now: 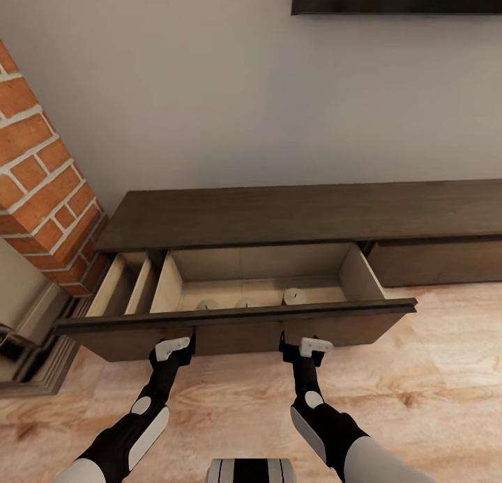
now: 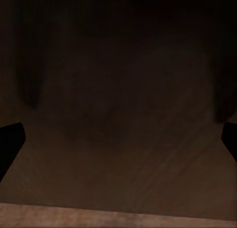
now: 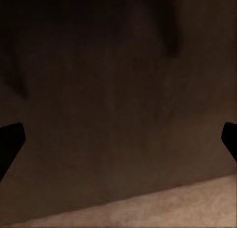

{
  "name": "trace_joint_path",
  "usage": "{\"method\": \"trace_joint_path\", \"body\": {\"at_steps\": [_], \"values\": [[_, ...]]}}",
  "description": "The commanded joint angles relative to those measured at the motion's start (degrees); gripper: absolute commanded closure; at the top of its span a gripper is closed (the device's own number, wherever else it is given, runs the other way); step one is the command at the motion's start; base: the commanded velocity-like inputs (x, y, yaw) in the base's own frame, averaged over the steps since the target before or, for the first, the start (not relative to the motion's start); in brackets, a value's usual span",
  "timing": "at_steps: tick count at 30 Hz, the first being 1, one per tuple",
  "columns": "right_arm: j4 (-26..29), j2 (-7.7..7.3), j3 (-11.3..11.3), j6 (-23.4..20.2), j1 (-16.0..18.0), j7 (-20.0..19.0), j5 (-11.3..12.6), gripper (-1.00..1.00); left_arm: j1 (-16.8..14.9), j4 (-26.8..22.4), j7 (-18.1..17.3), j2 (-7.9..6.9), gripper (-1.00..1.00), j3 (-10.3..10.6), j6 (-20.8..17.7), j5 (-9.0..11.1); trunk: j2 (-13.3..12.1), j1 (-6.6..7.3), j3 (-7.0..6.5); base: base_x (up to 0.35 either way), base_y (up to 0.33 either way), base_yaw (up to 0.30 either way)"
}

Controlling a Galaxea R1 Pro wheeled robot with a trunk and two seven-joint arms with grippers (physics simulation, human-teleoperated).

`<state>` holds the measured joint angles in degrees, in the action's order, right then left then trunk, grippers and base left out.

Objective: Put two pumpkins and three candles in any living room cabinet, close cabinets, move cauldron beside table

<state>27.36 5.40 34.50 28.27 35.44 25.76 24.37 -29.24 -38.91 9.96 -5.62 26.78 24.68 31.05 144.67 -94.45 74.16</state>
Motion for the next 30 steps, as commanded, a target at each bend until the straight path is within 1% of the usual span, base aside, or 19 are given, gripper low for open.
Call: {"method": "trace_joint_path", "body": {"at_steps": [1, 30], "values": [[-0.03, -0.04, 0.48, 0.29, 0.07, 0.34, 0.50, -1.00, -0.06, -0.03, 0.50, -0.09, -1.00, 0.46, 0.28, 0.34, 0.02, 0.00, 0.04, 0.165, 0.000, 0.000], [0.06, -0.04, 0.48, 0.22, 0.07, 0.27, 0.54, -1.00, -0.08, -0.03, 0.49, 0.00, -1.00, 0.55, 0.28, 0.41, 0.02, 0.00, 0.04, 0.332, 0.000, 0.000]]}}
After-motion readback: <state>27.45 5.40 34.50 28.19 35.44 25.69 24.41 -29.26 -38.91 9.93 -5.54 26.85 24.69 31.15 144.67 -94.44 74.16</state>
